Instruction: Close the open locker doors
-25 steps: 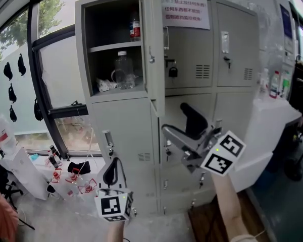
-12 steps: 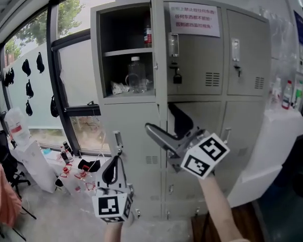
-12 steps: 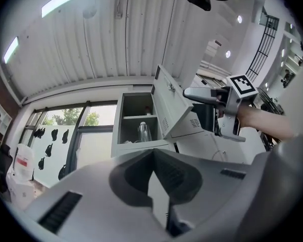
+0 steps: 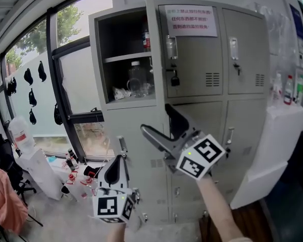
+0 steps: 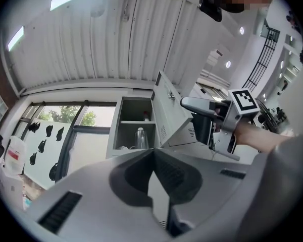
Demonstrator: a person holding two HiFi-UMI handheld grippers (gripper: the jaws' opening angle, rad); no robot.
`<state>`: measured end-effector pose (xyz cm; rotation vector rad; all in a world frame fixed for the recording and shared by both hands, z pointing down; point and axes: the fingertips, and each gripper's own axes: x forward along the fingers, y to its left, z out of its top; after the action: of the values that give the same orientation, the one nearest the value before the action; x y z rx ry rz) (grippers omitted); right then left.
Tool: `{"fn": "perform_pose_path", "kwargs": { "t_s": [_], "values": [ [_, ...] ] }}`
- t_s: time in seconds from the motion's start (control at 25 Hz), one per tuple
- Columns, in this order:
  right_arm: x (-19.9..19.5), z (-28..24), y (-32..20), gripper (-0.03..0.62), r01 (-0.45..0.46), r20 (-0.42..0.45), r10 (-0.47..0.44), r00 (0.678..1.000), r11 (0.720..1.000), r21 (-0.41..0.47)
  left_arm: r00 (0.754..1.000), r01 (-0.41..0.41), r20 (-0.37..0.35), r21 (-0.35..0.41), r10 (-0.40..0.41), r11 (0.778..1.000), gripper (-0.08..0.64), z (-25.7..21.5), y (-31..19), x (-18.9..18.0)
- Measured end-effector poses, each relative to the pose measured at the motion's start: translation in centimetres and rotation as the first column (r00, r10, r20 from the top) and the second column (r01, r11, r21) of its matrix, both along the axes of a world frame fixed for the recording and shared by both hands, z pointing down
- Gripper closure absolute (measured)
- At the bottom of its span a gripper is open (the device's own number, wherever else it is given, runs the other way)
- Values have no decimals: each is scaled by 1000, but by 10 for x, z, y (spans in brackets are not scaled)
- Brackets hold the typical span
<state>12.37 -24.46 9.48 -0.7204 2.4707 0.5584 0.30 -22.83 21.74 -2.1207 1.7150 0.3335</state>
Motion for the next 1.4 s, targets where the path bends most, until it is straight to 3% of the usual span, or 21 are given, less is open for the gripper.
{"fn": "perform_pose_path", "kwargs": {
  "t_s": [0.16,0.32,0.52,0.76,0.96,1.4],
  "values": [
    [-8,1,0,207,23,21,-22,1000,1000,-12,1000,-11,-7,1,11,1000,555,-2,-7,-9],
    [-26,2,-2,207,33,-12,-33,999,999,9,999,-18,-27,1,18,1000,555,2,-22,-25],
    [-49,4,-12,207,0,-28,1,1000,999,32,998,-42,-41,-23,41,999,555,8,-41,-46],
    [-81,-1,-27,207,29,-4,-29,1000,999,35,998,-36,-51,-37,34,999,555,10,-66,-85],
    [-100,-6,-55,209,-58,32,57,998,998,40,998,-13,-56,-55,9,998,555,15,-81,-117],
    [-147,-5,-97,209,-109,13,109,994,992,59,994,29,-101,-51,-34,998,555,27,-116,-181]
  ]
}}
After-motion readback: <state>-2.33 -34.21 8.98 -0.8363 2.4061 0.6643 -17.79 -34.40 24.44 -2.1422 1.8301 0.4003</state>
